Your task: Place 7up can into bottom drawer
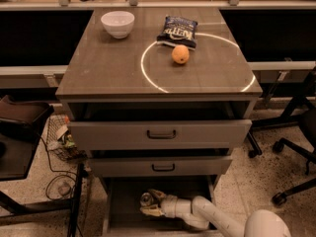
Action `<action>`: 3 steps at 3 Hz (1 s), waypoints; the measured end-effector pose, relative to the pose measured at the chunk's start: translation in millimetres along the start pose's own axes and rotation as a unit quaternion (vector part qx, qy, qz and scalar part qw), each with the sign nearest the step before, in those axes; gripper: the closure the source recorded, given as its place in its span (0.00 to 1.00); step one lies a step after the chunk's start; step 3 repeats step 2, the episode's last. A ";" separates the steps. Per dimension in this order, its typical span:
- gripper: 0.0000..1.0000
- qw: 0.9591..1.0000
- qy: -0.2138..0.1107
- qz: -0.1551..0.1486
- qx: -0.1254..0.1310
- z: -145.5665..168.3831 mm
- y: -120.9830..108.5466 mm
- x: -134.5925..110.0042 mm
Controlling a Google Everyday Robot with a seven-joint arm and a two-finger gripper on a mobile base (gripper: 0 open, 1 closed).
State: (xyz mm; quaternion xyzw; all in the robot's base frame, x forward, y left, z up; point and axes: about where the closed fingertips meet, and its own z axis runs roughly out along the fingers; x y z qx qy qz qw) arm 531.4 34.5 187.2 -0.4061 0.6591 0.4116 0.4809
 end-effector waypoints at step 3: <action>0.00 1.000 0.000 0.000 -0.001 1.1 0.9 -0.2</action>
Offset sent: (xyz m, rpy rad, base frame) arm -0.0004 0.0013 0.0001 0.0012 0.0005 0.0016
